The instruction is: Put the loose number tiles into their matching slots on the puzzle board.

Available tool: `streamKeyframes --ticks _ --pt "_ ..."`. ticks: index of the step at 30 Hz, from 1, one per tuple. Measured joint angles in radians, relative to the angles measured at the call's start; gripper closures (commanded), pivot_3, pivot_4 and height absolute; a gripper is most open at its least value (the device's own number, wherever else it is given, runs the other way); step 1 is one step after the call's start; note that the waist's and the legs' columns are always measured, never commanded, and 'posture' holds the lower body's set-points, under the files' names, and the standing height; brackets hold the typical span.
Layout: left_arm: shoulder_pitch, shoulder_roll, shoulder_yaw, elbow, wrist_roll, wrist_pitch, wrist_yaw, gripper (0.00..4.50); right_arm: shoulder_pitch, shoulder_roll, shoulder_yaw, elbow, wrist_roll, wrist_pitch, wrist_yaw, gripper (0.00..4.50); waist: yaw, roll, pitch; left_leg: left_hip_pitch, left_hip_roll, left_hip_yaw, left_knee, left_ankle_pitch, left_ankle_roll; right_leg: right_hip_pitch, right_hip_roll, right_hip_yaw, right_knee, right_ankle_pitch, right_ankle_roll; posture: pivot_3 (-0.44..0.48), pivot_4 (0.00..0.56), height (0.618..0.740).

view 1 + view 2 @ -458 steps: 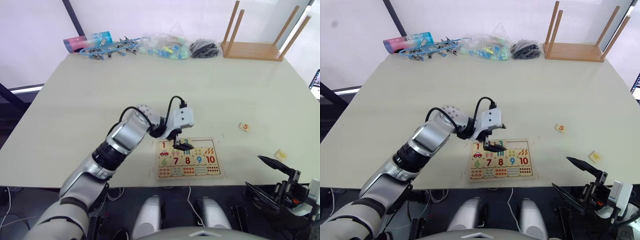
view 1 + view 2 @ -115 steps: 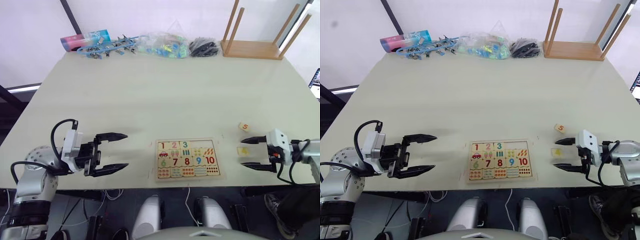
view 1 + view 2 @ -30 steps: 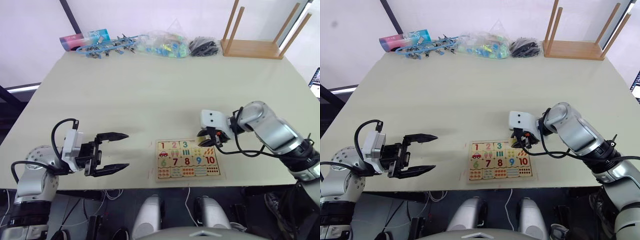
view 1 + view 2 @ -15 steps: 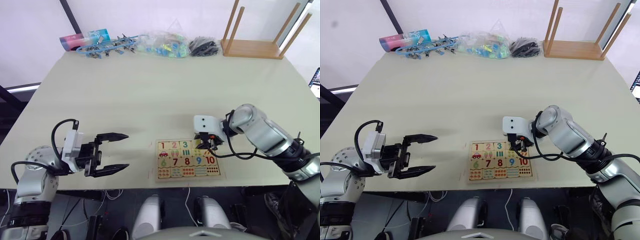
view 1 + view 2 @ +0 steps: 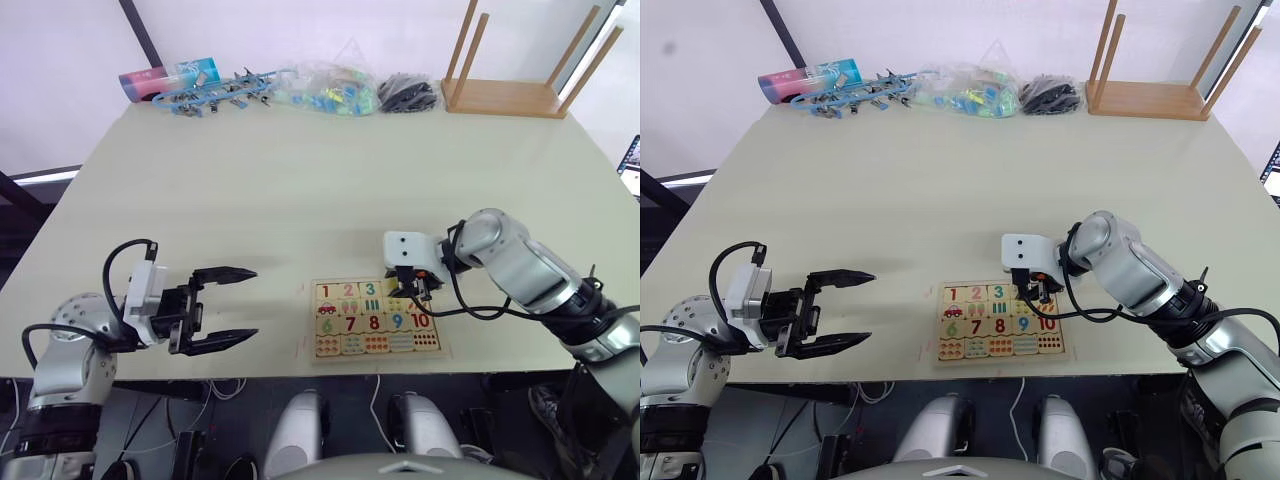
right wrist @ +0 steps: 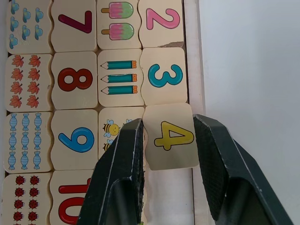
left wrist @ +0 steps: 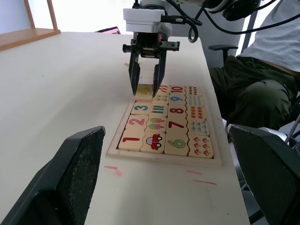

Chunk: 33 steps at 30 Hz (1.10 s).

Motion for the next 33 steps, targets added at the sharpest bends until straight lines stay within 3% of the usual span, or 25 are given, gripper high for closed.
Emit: streamKeyframes --ticks 33 --pt "0.009 0.0 0.0 -0.02 0.0 0.0 0.0 0.0 0.01 0.005 0.003 0.001 -0.011 0.003 0.001 3.47 -0.002 0.0 0.0 0.0 0.0 0.0 -0.001 0.0 0.0 0.0 0.0 0.0 0.0 0.0 0.0 0.0 0.15 0.74"
